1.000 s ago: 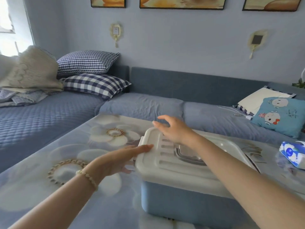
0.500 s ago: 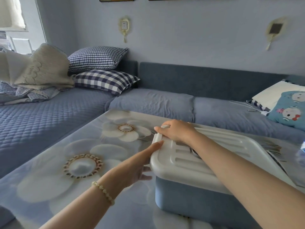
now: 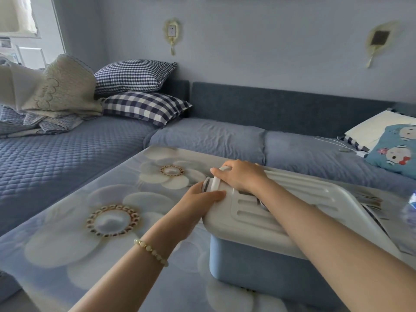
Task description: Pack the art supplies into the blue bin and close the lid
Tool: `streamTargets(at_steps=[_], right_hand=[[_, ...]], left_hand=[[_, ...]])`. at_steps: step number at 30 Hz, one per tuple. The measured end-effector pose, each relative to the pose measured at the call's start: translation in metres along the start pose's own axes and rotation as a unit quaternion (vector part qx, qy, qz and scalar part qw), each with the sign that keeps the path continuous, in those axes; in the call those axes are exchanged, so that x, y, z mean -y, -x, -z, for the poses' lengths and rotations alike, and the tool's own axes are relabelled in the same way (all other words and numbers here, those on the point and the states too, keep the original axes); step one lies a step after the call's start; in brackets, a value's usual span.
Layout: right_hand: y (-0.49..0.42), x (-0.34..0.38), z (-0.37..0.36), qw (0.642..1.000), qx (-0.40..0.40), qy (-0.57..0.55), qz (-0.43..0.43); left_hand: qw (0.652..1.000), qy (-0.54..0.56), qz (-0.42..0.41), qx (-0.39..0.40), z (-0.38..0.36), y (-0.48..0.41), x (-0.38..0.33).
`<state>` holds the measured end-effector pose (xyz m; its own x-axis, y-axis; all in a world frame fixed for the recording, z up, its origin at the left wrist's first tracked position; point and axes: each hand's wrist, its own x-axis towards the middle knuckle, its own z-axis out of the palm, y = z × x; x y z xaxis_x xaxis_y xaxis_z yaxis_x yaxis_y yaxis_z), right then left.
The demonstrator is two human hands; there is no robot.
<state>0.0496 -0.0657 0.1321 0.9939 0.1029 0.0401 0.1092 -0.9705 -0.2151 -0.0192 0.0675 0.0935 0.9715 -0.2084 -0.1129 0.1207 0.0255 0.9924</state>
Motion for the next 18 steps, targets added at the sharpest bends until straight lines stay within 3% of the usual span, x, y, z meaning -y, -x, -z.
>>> streamTargets(at_steps=[11, 18], right_hand=[[-0.0021, 0.0014, -0.0006, 1.000, 0.009, 0.003, 0.000], [-0.0024, 0.0032, 0.0013, 0.999, -0.004, -0.027, -0.017]], left_hand=[[1.000, -0.025, -0.012, 0.002, 0.0022, -0.0011, -0.0041], [0.974, -0.220, -0.042, -0.014, -0.0038, -0.0039, -0.0108]])
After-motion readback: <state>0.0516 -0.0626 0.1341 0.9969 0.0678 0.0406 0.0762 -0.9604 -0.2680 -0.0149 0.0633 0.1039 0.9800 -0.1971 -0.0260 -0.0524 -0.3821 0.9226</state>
